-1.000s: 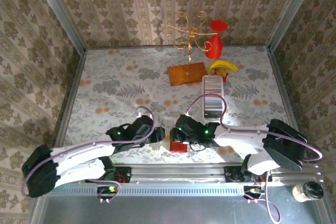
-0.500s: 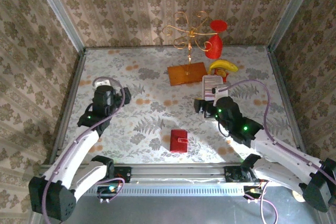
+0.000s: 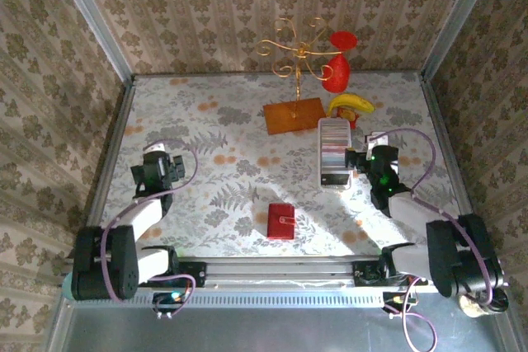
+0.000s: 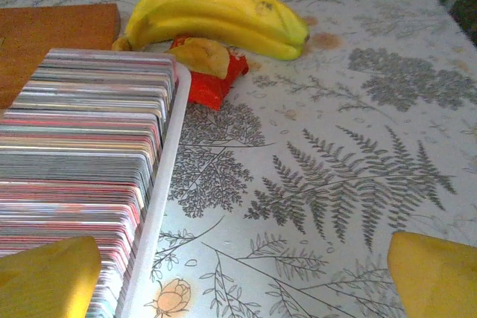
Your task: Put the credit cards into the card holder
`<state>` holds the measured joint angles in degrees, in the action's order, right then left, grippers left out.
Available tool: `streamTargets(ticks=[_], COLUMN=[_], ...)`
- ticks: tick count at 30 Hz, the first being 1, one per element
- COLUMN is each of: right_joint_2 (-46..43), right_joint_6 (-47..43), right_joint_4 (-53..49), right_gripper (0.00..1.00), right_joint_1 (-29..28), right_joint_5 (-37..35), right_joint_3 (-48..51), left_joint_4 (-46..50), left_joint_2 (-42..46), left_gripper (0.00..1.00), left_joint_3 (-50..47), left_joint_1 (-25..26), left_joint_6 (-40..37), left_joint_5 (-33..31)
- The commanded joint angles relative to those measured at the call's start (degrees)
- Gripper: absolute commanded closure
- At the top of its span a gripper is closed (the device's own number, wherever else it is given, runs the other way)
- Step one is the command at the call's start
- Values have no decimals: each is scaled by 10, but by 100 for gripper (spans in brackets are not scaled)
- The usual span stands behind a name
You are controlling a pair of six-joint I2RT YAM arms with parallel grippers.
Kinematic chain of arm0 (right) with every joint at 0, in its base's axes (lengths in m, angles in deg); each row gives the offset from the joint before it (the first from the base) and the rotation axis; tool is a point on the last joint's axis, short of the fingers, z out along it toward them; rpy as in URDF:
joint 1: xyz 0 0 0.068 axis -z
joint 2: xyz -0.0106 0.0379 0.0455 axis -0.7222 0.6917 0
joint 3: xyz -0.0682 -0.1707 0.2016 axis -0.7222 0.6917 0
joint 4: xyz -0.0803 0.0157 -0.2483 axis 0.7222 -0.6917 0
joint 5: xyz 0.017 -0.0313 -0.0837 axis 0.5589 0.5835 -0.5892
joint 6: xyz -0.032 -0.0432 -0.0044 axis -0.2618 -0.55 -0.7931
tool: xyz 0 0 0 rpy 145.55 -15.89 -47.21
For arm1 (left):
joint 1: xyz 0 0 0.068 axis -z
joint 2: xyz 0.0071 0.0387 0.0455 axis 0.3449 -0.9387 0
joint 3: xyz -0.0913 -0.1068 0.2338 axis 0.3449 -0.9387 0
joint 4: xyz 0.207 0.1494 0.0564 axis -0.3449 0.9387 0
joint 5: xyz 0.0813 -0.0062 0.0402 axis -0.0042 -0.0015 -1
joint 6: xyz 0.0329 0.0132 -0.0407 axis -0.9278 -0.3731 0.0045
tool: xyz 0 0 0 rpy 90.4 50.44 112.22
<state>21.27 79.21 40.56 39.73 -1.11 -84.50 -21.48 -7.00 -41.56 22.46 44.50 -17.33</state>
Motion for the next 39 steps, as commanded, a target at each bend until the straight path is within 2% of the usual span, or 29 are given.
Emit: streamTargets(ticks=[1,5,6,7,10,11,12,13,17,39], right_joint_2=[21,54,68,90,167,173,160,159,168,165], right_joint_6=[-12,-17,-19,-19,-21,-21,-22,-19,6,5], right_joint_4=[92,134,161,197,292,303,267,246,200,198], right_gripper=[0,0,0,0,0,0,0,0,0,0], right_joint_1=[16,29,34,40,48,48,49,50,58,57], right_joint_5=[73,92,100,112,134,134,136,132,94,92], right_joint_3=[-6,-13,-7,1,14,15,7,-3,-33,-32], left_joint_4=[-100,-199,-240,-241,-343,-332,-310,-333,-323,-322], left_joint_2=[-45,-102,-121,-139,-202,-198,-187,-197,-199,-198], left_gripper=[0,0,0,0,0,0,0,0,0,0], left_joint_3=[28,33,27,30,13,9,12,12,17,17], left_joint_1=[-15,-23,-25,-26,-24,-23,-23,-22,-3,2], left_joint_6=[-34,-45,-55,-57,-69,-65,-57,-61,-71,-71], left_joint_5=[74,125,148,165,181,177,161,149,104,98])
